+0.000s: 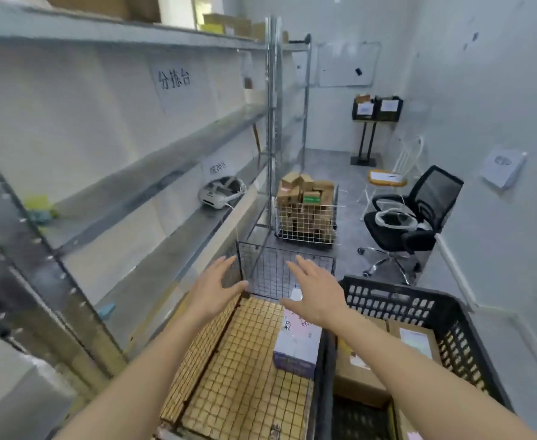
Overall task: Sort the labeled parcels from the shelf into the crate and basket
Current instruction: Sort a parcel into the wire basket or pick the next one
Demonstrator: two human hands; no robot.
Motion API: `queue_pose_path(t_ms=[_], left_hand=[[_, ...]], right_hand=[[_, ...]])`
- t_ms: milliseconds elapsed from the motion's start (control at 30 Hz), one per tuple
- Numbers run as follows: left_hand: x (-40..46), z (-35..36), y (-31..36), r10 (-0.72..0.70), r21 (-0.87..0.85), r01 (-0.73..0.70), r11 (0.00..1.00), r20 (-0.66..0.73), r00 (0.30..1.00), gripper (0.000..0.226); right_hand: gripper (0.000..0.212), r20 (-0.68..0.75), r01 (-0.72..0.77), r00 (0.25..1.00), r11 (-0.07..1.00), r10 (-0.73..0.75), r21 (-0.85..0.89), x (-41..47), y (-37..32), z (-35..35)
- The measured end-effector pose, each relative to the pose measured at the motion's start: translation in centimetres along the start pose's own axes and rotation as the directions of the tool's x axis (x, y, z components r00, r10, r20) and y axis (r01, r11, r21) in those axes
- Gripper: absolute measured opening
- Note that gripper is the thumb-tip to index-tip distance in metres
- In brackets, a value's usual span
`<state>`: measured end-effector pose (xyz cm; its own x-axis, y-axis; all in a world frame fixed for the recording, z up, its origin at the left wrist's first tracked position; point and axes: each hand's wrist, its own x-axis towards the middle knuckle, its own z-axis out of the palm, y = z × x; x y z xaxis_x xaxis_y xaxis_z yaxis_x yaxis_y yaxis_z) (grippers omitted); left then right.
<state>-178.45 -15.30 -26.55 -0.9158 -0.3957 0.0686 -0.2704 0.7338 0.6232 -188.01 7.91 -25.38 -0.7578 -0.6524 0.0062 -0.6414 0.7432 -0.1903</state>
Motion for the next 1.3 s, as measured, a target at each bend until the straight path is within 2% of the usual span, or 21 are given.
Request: queue_pose_path(t_ms=[133,233,333,500,733,900,1133,1300], left_hand=[[-9.8,-7.1,2.6,-0.061,0.079,0.076,0.994,-0.169,0.984,0.1],[-18.3,-12.3,4.6,-0.114,0.172,0.173,0.97,-0.307,0.945,0.101],[-27.1,-16.9,5.7,-0.144,0.201,0.245,0.948,-0.416,0.898,0.112],[-41.5,-23.6,7.3,-0.165,0.216,0.362,0.907,-0.608,0.777,0.088],[-60.9,-30.7,7.0,-0.221,0.167,0.543,0.823,-0.786,0.577,0.076],[-74.8,-34.6,6.1,-0.249,0.133,0.629,0.766,-0.841,0.48,0.077],[-94.9,-38.8,4.8,-0.312,0.037,0.726,0.687,-0.887,0.34,0.086],[-106.8,-40.7,4.1,-0.328,-0.032,0.759,0.65,-0.913,0.243,0.081]], right_hand=[[0.09,-0.079,0.22,0.972,0.975,-0.22,-0.002,-3.8,-6.0,-5.2],[0.092,-0.142,0.364,0.923,0.931,-0.357,0.026,-7.7,-11.3,-8.0],[0.088,-0.19,0.489,0.86,0.871,-0.473,0.045,-12.3,-16.9,-10.2],[0.088,-0.213,0.676,0.73,0.731,-0.649,0.093,-21.0,-27.0,-13.6],[0.074,-0.274,0.838,0.54,0.539,-0.796,0.086,-33.2,-40.8,-15.7],[0.076,-0.261,0.903,0.429,0.42,-0.865,0.091,-43.5,-49.7,-16.1],[0.075,-0.28,0.951,0.307,0.285,-0.91,0.118,-59.6,-61.1,-15.7],[0.078,-0.263,0.959,0.27,0.234,-0.926,0.162,-69.9,-67.6,-14.3]])
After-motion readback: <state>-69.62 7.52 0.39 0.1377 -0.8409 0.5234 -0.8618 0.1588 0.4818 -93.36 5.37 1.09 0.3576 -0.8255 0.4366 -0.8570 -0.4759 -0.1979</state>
